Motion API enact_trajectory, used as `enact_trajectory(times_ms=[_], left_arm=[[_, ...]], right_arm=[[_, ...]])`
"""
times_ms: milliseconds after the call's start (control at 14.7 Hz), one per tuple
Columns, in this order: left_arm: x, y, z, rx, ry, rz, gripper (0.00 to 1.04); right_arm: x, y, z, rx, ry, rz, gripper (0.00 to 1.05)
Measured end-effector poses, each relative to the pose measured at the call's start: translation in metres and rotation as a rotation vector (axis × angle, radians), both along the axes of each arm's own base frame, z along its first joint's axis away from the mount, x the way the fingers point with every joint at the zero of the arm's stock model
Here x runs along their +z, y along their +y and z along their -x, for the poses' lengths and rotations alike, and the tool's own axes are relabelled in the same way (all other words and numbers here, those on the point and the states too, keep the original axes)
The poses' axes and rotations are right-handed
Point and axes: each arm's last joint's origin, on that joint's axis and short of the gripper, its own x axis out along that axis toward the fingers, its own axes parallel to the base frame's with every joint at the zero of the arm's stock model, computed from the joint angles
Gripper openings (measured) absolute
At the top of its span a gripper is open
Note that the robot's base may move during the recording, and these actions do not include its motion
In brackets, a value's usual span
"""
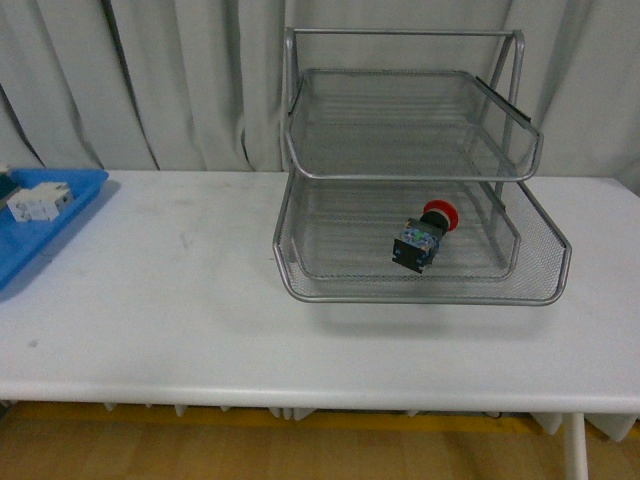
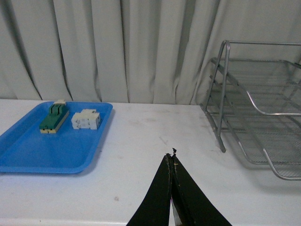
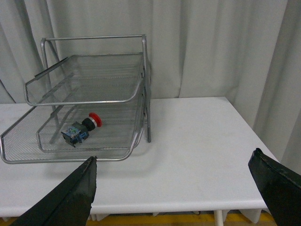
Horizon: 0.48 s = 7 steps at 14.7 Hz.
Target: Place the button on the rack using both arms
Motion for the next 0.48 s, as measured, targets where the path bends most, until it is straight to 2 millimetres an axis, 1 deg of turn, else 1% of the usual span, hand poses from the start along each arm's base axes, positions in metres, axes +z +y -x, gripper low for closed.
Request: enact_trajectory(times_ms=[477], left_arm=[[0.0008, 0.0, 0.0111, 0.0, -0.005, 0.0, 0.02]], right_arm=[[0.0, 0.0, 0.0, 0.0, 0.0, 0.0, 0.98]])
